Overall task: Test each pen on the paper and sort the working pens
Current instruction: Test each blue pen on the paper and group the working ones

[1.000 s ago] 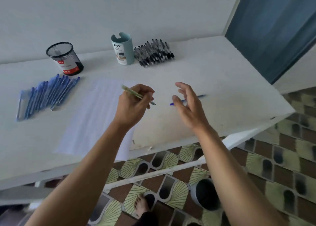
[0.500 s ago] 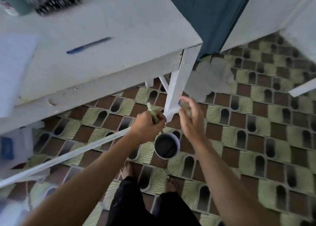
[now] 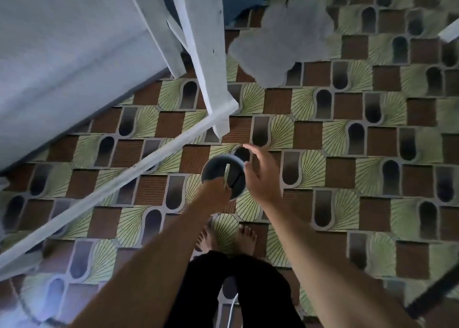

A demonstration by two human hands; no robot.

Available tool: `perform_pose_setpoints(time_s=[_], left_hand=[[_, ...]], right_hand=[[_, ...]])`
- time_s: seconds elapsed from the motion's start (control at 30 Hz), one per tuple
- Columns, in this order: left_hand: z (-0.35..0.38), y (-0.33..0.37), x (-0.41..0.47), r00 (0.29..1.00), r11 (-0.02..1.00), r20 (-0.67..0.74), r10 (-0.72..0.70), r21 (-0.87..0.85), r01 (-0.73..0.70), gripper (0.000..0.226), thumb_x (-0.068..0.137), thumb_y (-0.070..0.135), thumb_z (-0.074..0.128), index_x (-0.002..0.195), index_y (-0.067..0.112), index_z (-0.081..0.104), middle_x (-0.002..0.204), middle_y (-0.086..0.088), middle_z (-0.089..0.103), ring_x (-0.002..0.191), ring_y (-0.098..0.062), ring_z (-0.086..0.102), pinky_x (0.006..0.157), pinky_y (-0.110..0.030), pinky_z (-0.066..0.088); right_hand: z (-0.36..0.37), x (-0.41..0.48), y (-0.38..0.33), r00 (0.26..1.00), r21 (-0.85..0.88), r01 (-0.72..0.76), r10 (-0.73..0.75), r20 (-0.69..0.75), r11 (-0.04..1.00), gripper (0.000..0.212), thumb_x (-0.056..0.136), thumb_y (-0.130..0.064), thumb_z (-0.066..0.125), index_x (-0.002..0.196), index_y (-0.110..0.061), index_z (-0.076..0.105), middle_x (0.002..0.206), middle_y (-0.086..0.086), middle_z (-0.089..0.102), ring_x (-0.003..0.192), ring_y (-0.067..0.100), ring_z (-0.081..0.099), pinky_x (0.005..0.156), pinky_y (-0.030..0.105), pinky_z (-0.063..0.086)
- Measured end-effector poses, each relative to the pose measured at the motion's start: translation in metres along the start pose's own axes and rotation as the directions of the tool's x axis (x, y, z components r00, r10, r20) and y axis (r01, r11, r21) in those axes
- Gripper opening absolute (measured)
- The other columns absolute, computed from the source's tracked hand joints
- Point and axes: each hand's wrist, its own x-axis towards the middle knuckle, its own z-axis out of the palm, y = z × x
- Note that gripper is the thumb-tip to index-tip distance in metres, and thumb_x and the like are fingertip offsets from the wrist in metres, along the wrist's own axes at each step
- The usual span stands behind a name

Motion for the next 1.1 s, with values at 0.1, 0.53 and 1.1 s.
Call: perform_pose_setpoints(time_s=[0.1,0.53,1.1], left_hand=[[0.043,-0.019,0.062,1.000,0.997,0.027,-0.013,0.082,0.011,0.024,0.101,0.028,0.047,0.100,0.010,0.061,0.087,-0.002,0.062,0.084,-0.022,0.063,0.075,-0.033,0.051],[0.156,-0.071,0.220,0.998,0.953,0.057,-0.028,0.302,0.009,0.037,0.099,0.048,0.049,0.114,0.014,0.053,0.095,-0.003,0.057,0.086,-0.023,0.061,0.074,-0.037,0.045],[-0.045,0.015,0.019,0.937,0.966,-0.288,0.198,-0.104,-0.236,0.034,0.092,0.032,0.064,0.122,0.018,0.061,0.115,-0.003,0.067,0.098,-0.019,0.063,0.073,-0.026,0.043]], right_hand=[[0.034,0.006,0.060,0.999,0.019,-0.040,0.040,-0.021,0.999,0.041,0.090,-0.024,0.046,0.127,-0.009,0.057,0.123,0.003,0.064,0.117,0.013,0.057,0.105,0.031,0.044],[0.137,0.019,0.219,0.989,0.063,-0.122,0.127,-0.073,0.990,0.035,0.091,-0.014,0.053,0.124,-0.009,0.059,0.120,-0.009,0.060,0.113,-0.008,0.050,0.107,0.021,0.038],[0.025,0.002,-0.003,0.989,0.111,-0.091,0.104,-0.110,0.990,0.040,0.091,-0.017,0.051,0.129,-0.012,0.061,0.114,-0.025,0.054,0.108,-0.021,0.045,0.095,0.004,0.031]])
